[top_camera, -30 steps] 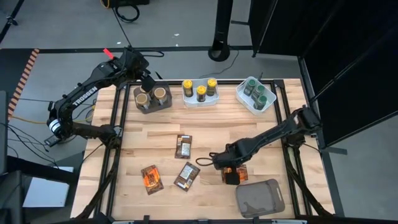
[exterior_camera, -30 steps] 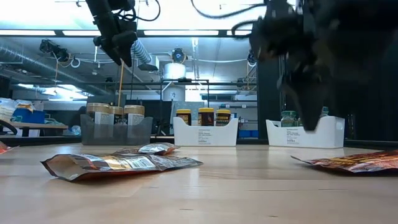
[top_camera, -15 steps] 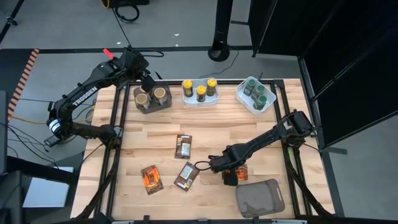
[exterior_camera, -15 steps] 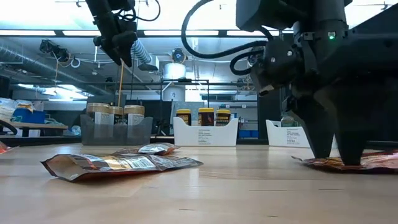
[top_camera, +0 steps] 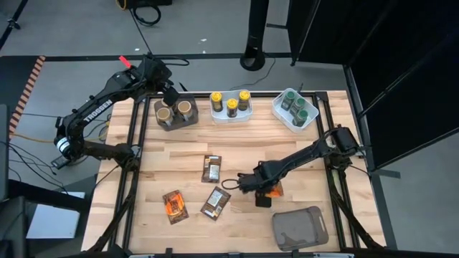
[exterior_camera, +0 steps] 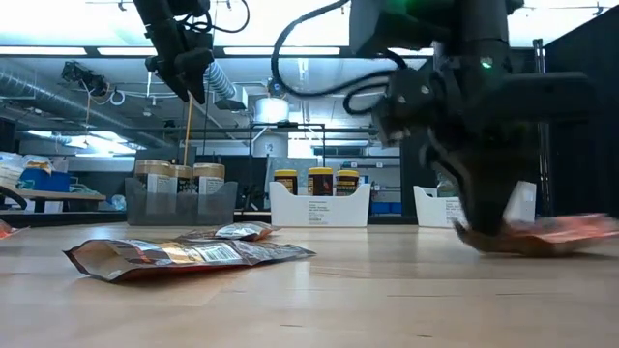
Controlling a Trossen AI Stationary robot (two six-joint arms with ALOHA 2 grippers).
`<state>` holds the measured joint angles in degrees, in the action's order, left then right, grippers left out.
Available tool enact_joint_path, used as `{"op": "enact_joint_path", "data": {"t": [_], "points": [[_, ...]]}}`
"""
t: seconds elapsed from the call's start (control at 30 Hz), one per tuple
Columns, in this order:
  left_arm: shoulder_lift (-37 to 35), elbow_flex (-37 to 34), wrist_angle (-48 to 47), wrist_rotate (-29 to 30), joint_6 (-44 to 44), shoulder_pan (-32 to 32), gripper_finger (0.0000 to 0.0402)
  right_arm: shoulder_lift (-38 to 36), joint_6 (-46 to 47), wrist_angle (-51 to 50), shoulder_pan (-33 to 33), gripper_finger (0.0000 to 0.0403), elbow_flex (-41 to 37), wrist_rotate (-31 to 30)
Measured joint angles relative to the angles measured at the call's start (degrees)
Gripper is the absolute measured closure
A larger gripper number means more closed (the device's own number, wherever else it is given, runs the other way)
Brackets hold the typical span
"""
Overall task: Sort spices by type
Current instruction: Put the orange seasoning pack into the bottom black bin
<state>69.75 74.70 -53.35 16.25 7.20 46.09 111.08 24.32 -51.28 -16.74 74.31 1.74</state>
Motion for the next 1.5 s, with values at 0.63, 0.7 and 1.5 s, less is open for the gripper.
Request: {"op": "enact_joint_path", "data": {"t": [0.63, 0.7, 1.5], "points": [[-0.01, 0.0, 0.89, 0.02, 0.02, 0.0, 0.0065, -18.5, 33.85, -16.28, -18.8, 0.0385, 9.37, -0.22], [0.0, 0.0, 1.68, 0.02, 0.02, 0.0, 0.0065, -18.32, 39.37, -16.51, -22.38, 0.0385, 9.34, -0.16], [0.0, 0.0, 2.89, 0.04, 0.02, 0.0, 0.0065, -10.62, 32.31, -8.61, -26.0, 0.0306, 9.04, 4.04]]}}
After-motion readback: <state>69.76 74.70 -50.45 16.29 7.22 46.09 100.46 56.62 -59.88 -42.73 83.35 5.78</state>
